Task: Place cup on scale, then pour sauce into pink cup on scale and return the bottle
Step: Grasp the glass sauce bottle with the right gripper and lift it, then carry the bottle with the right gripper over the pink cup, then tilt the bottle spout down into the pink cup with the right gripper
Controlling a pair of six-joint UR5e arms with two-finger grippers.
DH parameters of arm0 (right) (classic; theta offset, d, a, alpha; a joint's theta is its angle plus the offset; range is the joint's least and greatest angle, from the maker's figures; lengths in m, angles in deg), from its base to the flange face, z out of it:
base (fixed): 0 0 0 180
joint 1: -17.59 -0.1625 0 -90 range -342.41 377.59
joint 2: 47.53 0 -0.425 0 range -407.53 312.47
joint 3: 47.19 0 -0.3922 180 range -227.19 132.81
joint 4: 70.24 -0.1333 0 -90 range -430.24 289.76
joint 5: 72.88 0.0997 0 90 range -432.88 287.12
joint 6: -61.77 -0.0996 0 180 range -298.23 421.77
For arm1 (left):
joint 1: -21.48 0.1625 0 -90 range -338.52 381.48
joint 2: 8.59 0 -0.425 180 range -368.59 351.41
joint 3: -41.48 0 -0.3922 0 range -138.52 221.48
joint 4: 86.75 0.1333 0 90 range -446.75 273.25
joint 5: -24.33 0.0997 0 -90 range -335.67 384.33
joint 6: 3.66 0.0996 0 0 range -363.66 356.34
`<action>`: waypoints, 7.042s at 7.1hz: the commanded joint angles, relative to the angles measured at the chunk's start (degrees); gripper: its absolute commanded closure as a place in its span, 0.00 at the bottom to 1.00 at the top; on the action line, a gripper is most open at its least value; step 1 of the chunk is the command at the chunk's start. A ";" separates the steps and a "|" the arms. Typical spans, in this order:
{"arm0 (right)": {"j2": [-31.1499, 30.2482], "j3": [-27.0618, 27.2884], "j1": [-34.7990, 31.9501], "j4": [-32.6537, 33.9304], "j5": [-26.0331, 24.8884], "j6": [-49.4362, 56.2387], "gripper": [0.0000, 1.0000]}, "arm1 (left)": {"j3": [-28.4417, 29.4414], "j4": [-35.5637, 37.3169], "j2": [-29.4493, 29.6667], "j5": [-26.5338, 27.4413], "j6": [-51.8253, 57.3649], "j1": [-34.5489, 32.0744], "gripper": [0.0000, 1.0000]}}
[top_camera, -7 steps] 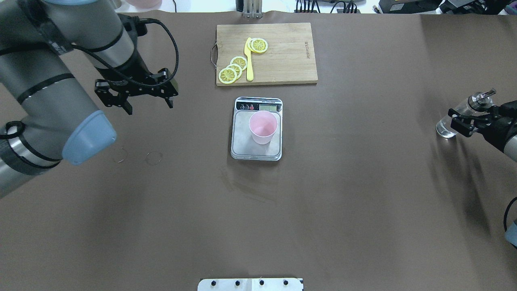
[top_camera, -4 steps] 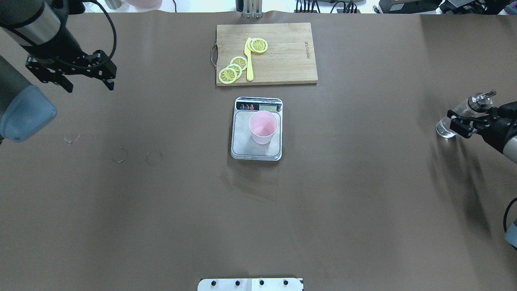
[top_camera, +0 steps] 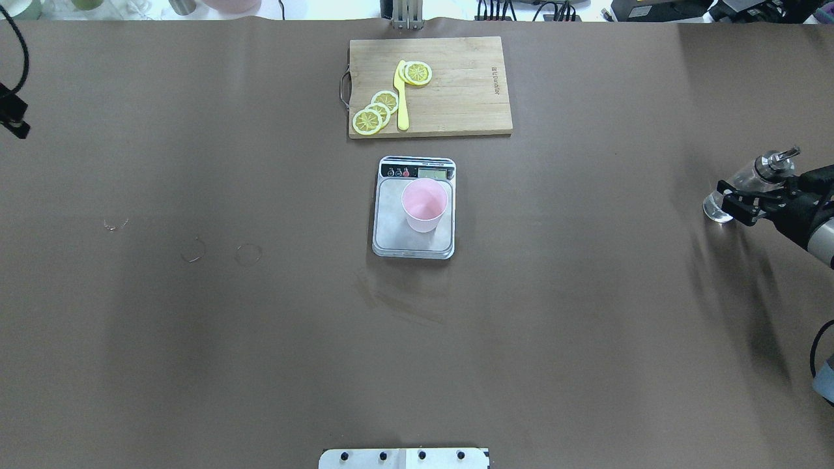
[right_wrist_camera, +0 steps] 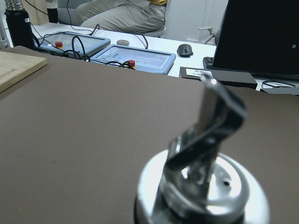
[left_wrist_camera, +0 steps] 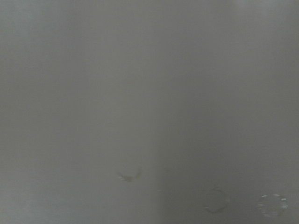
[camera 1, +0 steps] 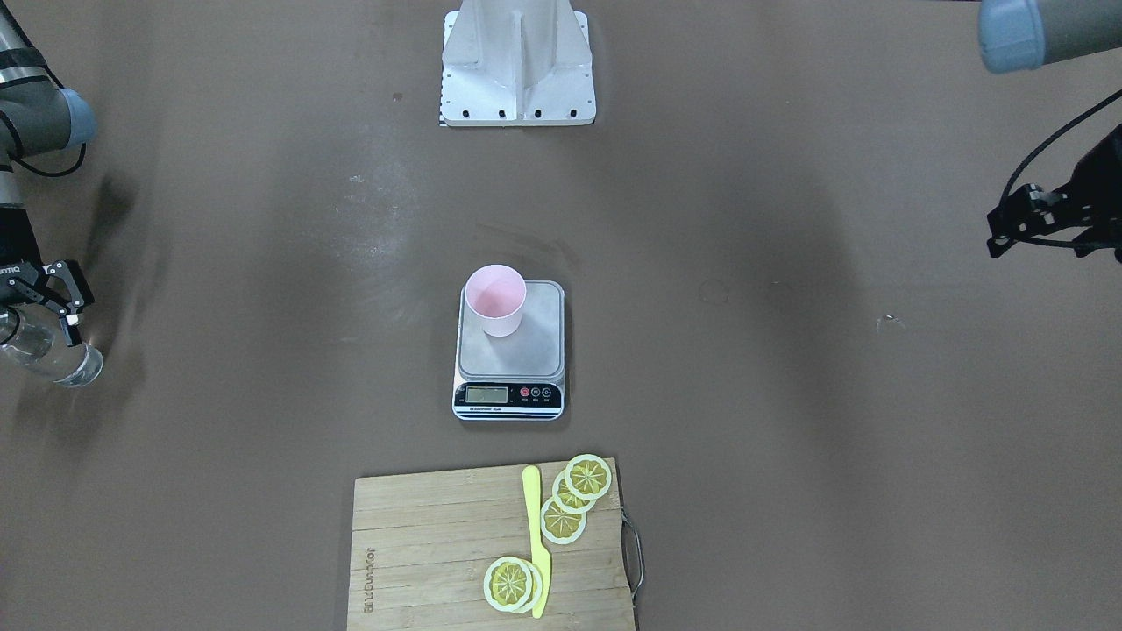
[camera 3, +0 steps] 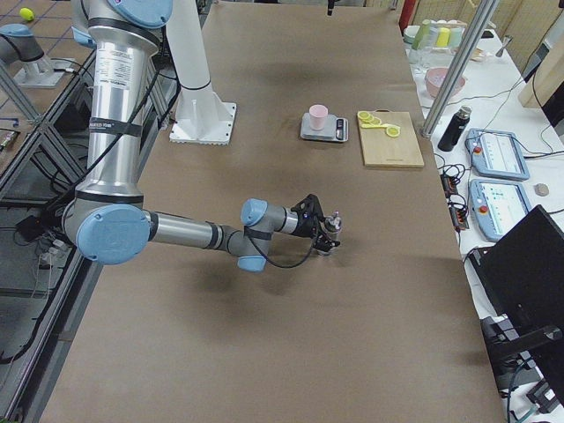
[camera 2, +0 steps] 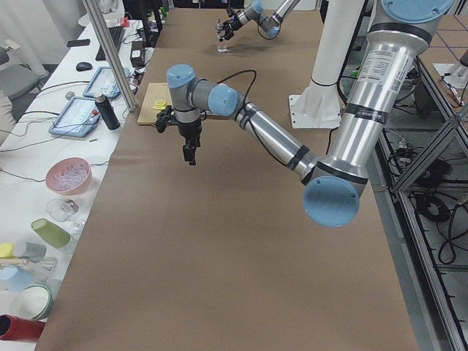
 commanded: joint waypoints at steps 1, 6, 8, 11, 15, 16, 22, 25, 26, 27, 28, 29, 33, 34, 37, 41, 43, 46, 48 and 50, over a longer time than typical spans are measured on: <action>-0.98 0.14 0.47 -0.69 -0.07 -0.01 0.02 | 0.84 -0.52 -6.22 -1.26 9.73 -6.88 0.04; -1.95 2.76 0.39 -1.15 1.24 -0.28 1.00 | 6.10 -11.53 -16.67 -3.73 13.90 -12.44 0.03; -2.04 14.31 -5.64 12.30 7.19 4.18 1.00 | 7.43 -18.61 -21.69 -3.82 13.90 -12.44 0.03; 3.03 22.73 -5.85 25.49 8.11 5.62 1.00 | 10.16 -18.36 -21.80 -5.82 13.90 -12.52 0.02; 19.11 23.43 -6.04 51.28 1.89 6.84 1.00 | 12.45 -18.10 -20.75 -5.14 17.99 -12.61 0.02; 22.27 23.52 -5.25 56.38 1.17 7.11 1.00 | 12.45 -18.45 -21.09 -5.14 18.98 -13.83 0.02; 34.77 28.01 12.05 89.70 -21.49 19.58 1.00 | 12.71 -18.71 -19.43 -5.66 18.46 -16.39 0.02; 37.86 24.58 17.42 94.30 -27.74 23.80 1.00 | 13.41 -18.71 -19.34 -5.58 18.99 -17.09 0.02; 38.56 24.05 18.92 97.01 -30.02 25.11 1.00 | 13.59 -18.71 -19.34 -5.58 18.91 -17.09 0.02; 40.74 21.96 19.80 98.77 -31.35 26.95 1.00 | 13.85 -18.80 -19.25 -5.58 18.64 -17.09 0.02; 40.68 20.89 21.20 98.79 -33.36 27.32 1.00 | 14.38 -18.89 -18.90 -5.58 18.47 -17.09 0.02; 40.50 19.84 22.17 98.88 -34.95 28.63 1.00 | 15.60 -20.54 -18.46 -5.49 18.29 -17.09 0.02; 40.32 18.42 25.25 101.67 -39.35 31.45 1.00 | 18.07 -23.37 -17.58 -5.66 17.85 -17.01 0.02; 40.32 18.51 25.87 103.34 -40.23 31.45 1.00 | 18.07 -23.37 -17.58 -5.58 17.85 -17.01 0.02; 40.32 18.51 27.45 103.54 -42.34 32.15 1.00 | 18.07 -23.37 -17.58 -5.66 17.76 -17.09 0.02; 40.41 18.51 27.72 105.12 -44.19 37.86 1.00 | 17.90 -23.37 -17.58 -5.66 18.03 -17.09 0.02; 40.50 18.68 27.63 107.64 -44.89 39.18 1.00 | 17.81 -23.37 -17.67 -5.66 18.03 -17.09 0.02; 41.64 18.60 26.76 108.72 -45.07 43.49 1.00 | 17.81 -23.37 -17.76 -5.66 17.94 -17.09 0.02; 41.47 18.51 26.75 108.55 -45.07 42.80 1.00 | 17.72 -23.37 -17.76 -5.66 17.94 -17.09 0.02; 41.12 18.60 26.49 105.84 -44.29 36.08 1.00 | 17.63 -23.37 -17.76 -5.66 17.94 -17.09 0.02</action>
